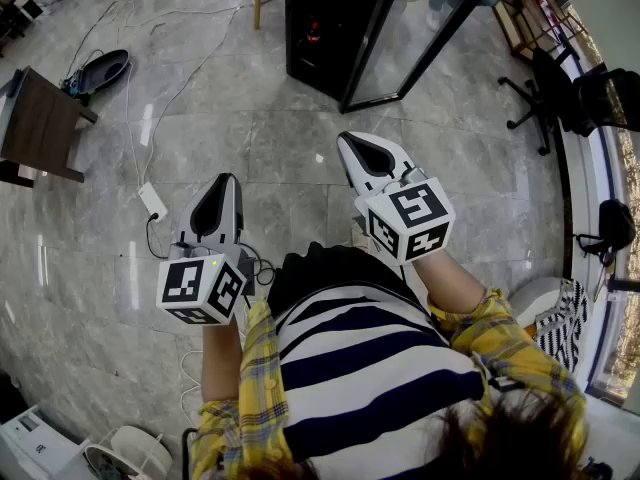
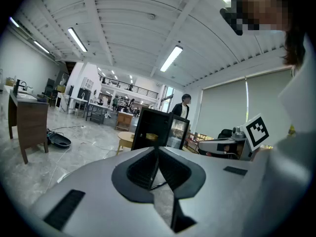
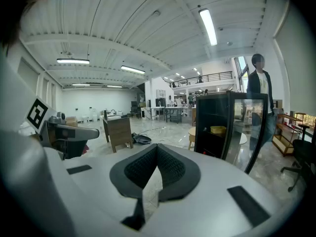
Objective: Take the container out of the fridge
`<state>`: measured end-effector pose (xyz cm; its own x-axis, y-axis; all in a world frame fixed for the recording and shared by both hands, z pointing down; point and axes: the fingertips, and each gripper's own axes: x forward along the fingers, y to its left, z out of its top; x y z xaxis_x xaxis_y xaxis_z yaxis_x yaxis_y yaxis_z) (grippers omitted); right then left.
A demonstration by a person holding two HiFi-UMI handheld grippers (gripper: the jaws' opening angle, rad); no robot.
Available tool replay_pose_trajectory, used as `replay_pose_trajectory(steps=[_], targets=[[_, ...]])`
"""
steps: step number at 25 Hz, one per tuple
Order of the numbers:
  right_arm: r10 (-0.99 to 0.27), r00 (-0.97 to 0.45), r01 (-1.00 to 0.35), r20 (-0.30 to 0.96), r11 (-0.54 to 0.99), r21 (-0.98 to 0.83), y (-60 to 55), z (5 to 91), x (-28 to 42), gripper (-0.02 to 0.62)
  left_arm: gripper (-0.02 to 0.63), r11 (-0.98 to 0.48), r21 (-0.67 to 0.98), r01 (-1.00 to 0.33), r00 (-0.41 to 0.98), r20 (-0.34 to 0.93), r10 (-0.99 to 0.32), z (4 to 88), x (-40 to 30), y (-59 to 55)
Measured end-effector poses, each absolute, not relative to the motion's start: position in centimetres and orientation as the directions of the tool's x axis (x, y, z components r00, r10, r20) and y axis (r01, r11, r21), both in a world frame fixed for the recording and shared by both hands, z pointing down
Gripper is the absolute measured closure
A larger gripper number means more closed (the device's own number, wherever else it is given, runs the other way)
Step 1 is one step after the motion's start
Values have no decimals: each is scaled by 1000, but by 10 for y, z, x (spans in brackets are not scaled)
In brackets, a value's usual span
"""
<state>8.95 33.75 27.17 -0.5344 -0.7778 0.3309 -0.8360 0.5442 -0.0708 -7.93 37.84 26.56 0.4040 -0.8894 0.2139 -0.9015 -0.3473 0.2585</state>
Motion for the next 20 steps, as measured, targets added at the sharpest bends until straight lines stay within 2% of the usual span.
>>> replay_pose_trajectory(steps=[9, 20], targets=[[-786, -517, -846, 340, 530, -60, 327, 279, 91, 568, 569, -354, 251, -901, 408, 208, -889, 272, -79, 360], [-772, -526, -839, 357, 539, -73, 246, 300, 93, 566, 569, -367, 223, -903, 414, 219, -884, 277, -74, 289]])
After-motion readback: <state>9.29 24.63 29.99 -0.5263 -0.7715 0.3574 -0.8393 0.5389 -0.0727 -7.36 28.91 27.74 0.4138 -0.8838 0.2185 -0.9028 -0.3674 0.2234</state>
